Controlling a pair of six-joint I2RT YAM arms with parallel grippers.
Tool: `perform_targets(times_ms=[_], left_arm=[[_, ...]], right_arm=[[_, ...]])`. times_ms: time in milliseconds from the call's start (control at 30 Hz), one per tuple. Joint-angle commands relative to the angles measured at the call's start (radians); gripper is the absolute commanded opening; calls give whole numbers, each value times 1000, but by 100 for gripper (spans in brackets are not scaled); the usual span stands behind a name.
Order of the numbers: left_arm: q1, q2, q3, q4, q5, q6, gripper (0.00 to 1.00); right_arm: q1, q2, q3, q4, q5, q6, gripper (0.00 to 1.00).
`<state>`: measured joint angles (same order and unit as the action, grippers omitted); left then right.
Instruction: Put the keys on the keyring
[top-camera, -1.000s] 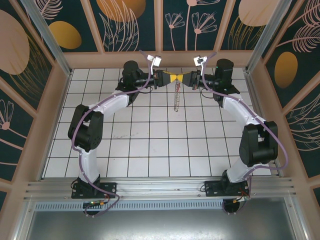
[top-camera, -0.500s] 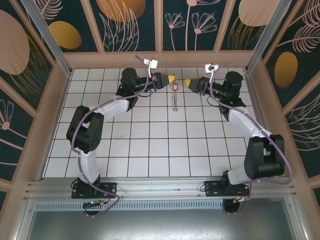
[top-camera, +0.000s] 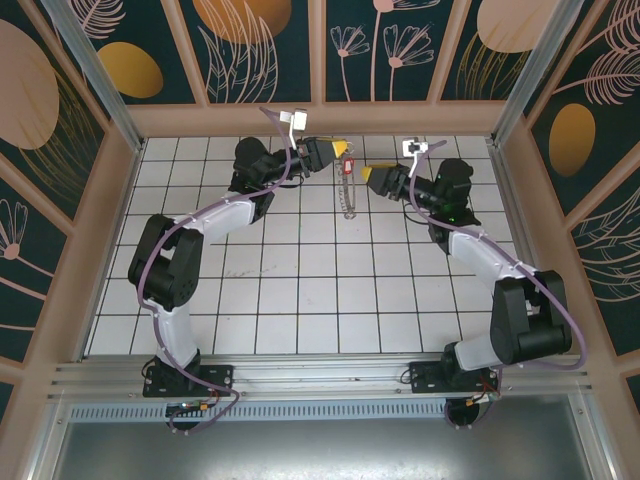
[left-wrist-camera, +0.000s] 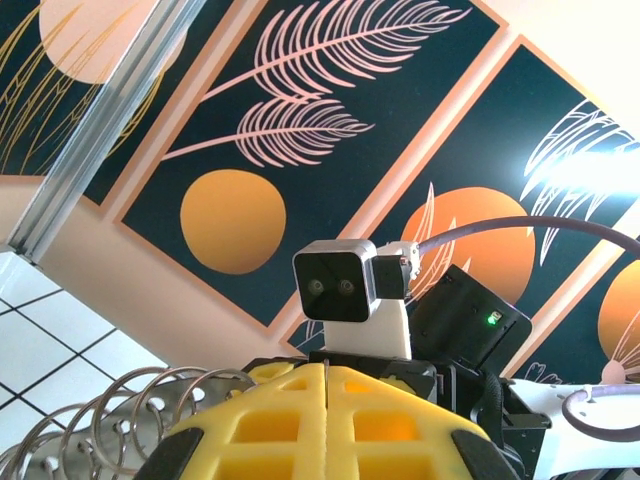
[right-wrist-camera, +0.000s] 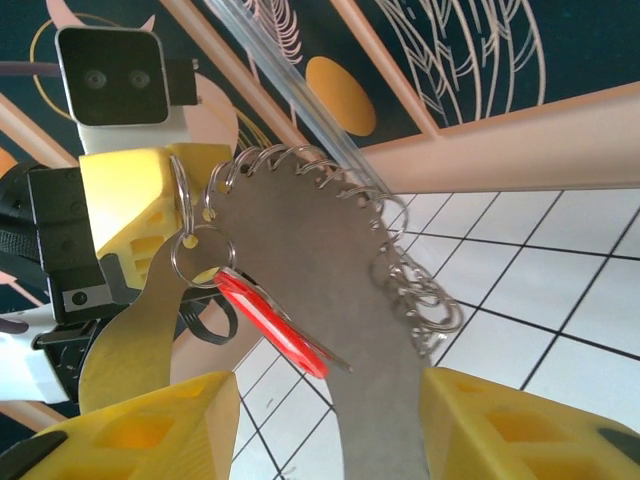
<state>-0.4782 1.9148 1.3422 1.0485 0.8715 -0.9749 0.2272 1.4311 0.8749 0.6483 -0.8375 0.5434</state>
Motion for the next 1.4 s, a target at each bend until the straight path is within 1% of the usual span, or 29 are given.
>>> perform_targets(times_ms=[0, 233, 333, 367, 433, 500, 533, 600, 667, 1033, 1233, 1267, 1333, 1367], left_arm=[[-9, -36, 4, 88, 14, -30, 0], [-19, -28, 21, 93, 39, -42, 0], [-20, -28, 21, 105, 44, -50, 0], [-20, -28, 21, 105, 47, -52, 0], [-20, -31, 20, 107, 47, -53, 0], [-20, -32, 20, 109, 43, -53, 0], [-20, -30, 20, 111, 42, -54, 0], [-20, -29, 19, 118, 39, -58, 0], [-20, -28, 17, 125, 34, -61, 0], [-24, -30, 2, 165, 8, -81, 0], [-28, -34, -11, 169, -1, -81, 0], [-28, -36, -13, 171, -4, -82, 0], [-28, -38, -19, 176, -15, -84, 0], [-28, -39, -24, 177, -22, -86, 0]], right_arm=[[31, 23, 54, 37, -7, -39, 51], [80, 48, 95, 13, 0, -78, 50], [82, 47, 97, 7, -7, -84, 46], [83, 44, 94, 4, -8, -87, 41], [81, 36, 83, 2, -15, -89, 28], [82, 26, 72, 1, -21, -91, 20], [84, 20, 68, -1, -25, -92, 14], [85, 11, 60, -4, -29, -95, 6], [86, 5, 52, -4, -31, -96, 0], [139, 43, 93, 11, -19, -77, 0], [141, 69, 111, 6, 4, -61, 0], [140, 65, 112, 0, 10, -62, 2], [137, 50, 99, -15, 22, -63, 15], [131, 38, 85, -21, 31, -65, 23]])
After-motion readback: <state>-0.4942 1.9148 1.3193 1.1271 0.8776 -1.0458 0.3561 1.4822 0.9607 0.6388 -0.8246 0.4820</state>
